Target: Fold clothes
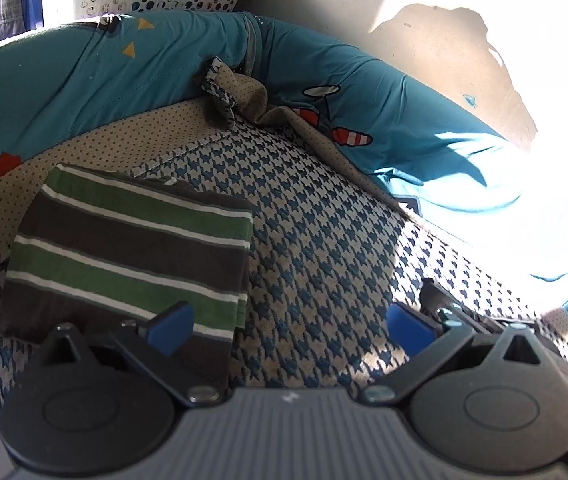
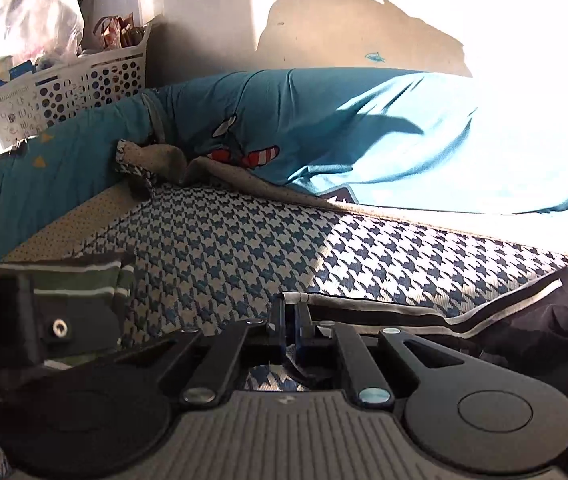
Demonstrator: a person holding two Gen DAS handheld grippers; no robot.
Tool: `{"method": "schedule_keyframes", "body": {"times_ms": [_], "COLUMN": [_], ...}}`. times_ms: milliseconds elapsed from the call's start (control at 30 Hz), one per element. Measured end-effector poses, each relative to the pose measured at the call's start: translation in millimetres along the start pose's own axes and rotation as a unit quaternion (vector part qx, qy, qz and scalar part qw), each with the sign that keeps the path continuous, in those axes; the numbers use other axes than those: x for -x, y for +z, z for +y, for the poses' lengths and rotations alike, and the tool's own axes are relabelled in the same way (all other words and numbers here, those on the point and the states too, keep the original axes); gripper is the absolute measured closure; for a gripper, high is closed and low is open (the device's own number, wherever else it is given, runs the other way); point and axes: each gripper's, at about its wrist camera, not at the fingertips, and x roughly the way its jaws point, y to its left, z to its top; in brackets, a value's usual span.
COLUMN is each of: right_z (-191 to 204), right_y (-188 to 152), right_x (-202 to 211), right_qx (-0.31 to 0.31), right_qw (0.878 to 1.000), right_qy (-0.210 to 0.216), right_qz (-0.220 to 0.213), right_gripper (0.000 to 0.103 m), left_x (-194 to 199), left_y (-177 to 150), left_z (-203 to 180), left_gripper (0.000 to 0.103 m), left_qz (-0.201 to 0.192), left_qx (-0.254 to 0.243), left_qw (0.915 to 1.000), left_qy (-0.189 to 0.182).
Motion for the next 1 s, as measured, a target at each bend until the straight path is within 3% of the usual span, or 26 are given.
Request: {"method": "schedule_keyframes", "body": {"times_ms": [33,133,467,833,1000], "right_z": [4.1,9.8,-31.5,-112.7,-152.3], "right_y": [7.6,21.2,-3.2,-43.4,-56.1], "right_x": [-0.3,-2.2,11.7,67.7,88.6], "right_qx": [0.010,0.023,0.011,0.008,-0.014], "right_qw": [1.000,0.999,0.999,0.995,0.992], "right_qy": [0.005,0.006,-0.032,-0.097,-0.121], "right_qz": [-0.011,-0.024,-0.008,0.019,0.023], "right_gripper": [0.097,0.095,0.084,0.078,0.070], "left_x": [3.2,9.6,-4.5,-20.4,-31.1], "left_y": [3.3,7.4,0.3,-32.2,-52.6], "left_z": [5.9,12.6,1.5,-60.4,-96.4], "left_gripper": [0.000,0.000,0.000,0.000,0.000], "left_qz": [-0.010,-0.036,0.002,0.039,0.054], "left_qx": [0.017,0.024,-0.003,-0.066,-0.107], "left_qw": [0.9998,0.9987,0.9999,0.9970,0.9927], "left_qy": [-0.004,0.028,0.015,-0.011,-0.015]}}
